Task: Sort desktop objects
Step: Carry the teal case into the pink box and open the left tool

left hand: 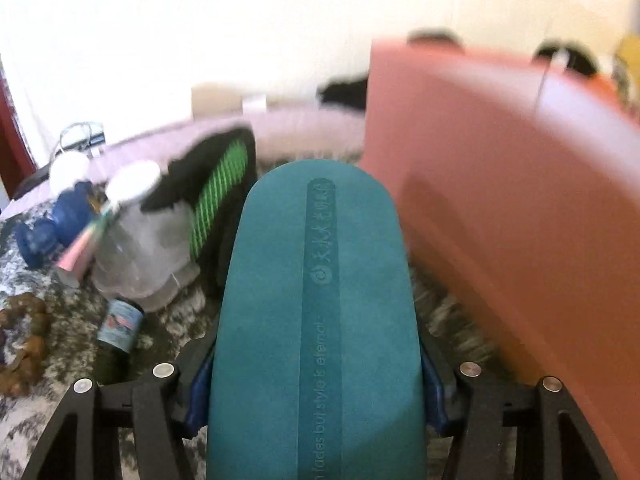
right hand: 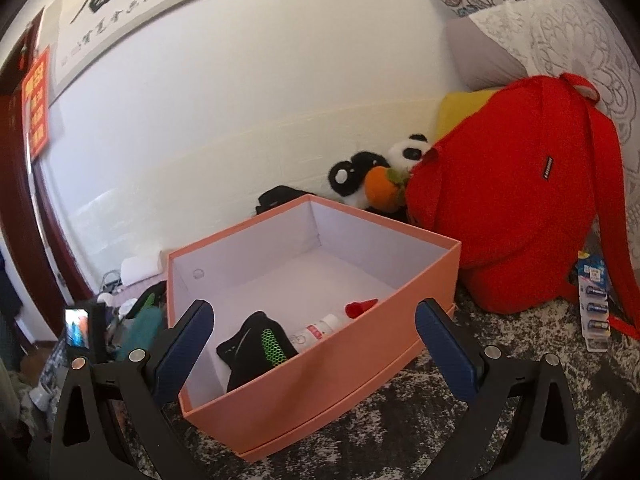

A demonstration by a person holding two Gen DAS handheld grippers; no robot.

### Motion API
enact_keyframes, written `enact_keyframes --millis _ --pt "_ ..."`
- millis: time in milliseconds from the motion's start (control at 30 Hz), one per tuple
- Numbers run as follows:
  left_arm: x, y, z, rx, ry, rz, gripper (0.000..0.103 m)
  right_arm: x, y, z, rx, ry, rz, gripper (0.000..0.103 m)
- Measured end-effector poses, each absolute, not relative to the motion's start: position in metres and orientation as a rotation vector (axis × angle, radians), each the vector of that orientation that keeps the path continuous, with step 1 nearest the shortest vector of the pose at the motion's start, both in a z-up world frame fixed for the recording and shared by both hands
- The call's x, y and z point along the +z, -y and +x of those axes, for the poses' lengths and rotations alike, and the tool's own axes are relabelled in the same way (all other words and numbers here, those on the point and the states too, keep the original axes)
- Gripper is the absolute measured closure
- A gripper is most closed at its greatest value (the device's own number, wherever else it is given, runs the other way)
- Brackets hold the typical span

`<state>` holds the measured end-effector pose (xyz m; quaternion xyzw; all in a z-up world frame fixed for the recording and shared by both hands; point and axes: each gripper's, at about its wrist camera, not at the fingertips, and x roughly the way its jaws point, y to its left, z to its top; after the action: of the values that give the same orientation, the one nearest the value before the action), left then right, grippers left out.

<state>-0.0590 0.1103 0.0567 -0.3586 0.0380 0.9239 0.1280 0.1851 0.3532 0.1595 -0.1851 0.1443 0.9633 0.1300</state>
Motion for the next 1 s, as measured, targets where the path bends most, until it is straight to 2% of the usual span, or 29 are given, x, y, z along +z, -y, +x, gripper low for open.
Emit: enact_keyframes --millis 100,233,533,767,967,1000 --pt "0.089 -0.106 -0.043 2.671 -0.018 -0.974 0.036 0.16 -0.348 0.184 2.815 -0.407 -0.546 0.001" --pt "0.125 -0.113 -0.013 2.705 -0.095 -0.834 0.036 0.163 -0.347 0.187 2.82 -0.394 -0.526 0.001" --pt "0.182 -0.122 0.024 2.784 0.038 -0.625 0.036 0.166 -0.358 0.197 2.795 -0.453 -0.512 0.001" --pt "0.179 -0.176 0.016 2.69 -0.042 -0.659 0.036 0.165 -0.385 0.209 2.724 -0.525 -0.483 0.001" --pt "0.152 -0.239 0.008 2.603 -0.133 -0.709 0.035 0.159 -0.418 0.223 2.653 -0.639 -0.469 0.001" --pt "0.148 -0.245 0.009 2.604 -0.15 -0.695 0.03 0.159 -0.422 0.226 2.642 -0.648 -0.464 0.001"
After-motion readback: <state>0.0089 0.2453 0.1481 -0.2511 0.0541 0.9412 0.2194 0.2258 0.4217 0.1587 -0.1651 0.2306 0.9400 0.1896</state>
